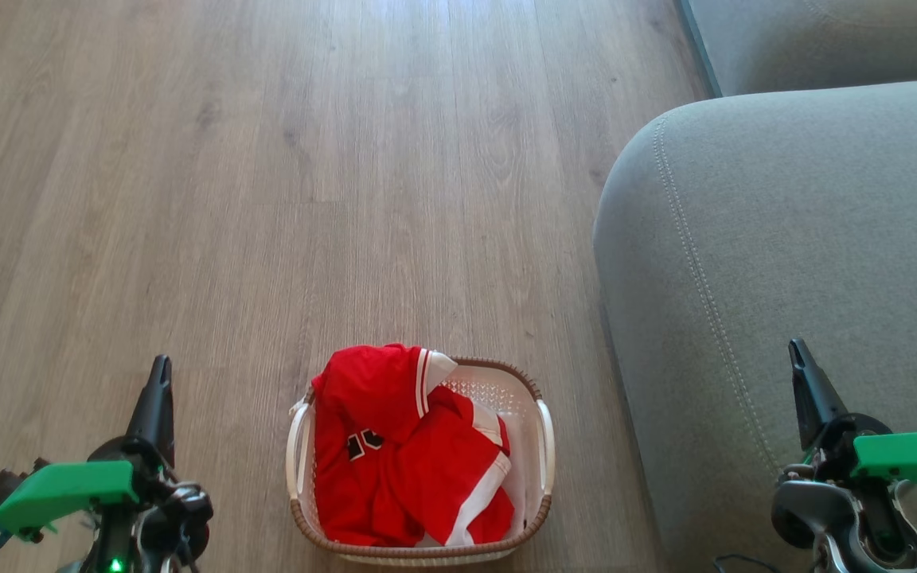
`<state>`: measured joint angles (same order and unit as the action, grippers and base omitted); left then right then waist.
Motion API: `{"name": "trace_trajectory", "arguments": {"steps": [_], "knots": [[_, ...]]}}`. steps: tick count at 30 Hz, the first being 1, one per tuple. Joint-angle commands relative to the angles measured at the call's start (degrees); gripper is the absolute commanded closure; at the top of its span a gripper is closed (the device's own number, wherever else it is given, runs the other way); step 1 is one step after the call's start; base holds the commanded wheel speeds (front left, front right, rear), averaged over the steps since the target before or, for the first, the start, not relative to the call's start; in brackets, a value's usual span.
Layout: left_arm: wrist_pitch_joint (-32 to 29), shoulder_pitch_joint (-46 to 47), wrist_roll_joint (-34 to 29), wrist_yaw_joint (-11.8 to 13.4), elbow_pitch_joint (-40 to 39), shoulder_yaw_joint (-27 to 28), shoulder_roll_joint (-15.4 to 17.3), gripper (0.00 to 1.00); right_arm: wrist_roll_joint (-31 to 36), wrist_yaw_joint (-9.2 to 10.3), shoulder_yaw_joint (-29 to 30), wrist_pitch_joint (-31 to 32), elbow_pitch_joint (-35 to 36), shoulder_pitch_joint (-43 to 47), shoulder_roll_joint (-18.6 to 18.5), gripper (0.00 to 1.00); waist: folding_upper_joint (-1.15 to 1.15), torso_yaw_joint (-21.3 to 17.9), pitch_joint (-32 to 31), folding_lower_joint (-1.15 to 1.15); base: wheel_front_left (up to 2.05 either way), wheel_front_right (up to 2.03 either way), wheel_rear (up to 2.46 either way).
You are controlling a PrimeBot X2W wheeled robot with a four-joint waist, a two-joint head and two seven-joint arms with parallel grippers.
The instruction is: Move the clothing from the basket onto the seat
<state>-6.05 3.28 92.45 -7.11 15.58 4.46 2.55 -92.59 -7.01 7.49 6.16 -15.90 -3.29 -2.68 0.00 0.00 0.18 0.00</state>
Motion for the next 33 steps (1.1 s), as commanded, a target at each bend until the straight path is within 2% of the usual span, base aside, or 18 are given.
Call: {"name": "trace_trajectory", "arguments": {"steps": [1, 33], "knots": [[-0.44, 2.90, -0.28, -0.37, -1.55, 2.06, 0.32, 1.00, 0.42, -0.47, -0.97, 0.33, 1.88, -2.90, -0.20, 1.00, 0.00, 0.00, 0.00, 0.00, 0.00, 0.00, 0.00], [-0.43, 2.90, -0.27, -0.37, -1.55, 2.06, 0.32, 1.00, 0.42, -0.47, -0.97, 0.33, 1.88, -2.90, -0.20, 1.00, 0.00, 0.00, 0.00, 0.00, 0.00, 0.00, 0.00]]}}
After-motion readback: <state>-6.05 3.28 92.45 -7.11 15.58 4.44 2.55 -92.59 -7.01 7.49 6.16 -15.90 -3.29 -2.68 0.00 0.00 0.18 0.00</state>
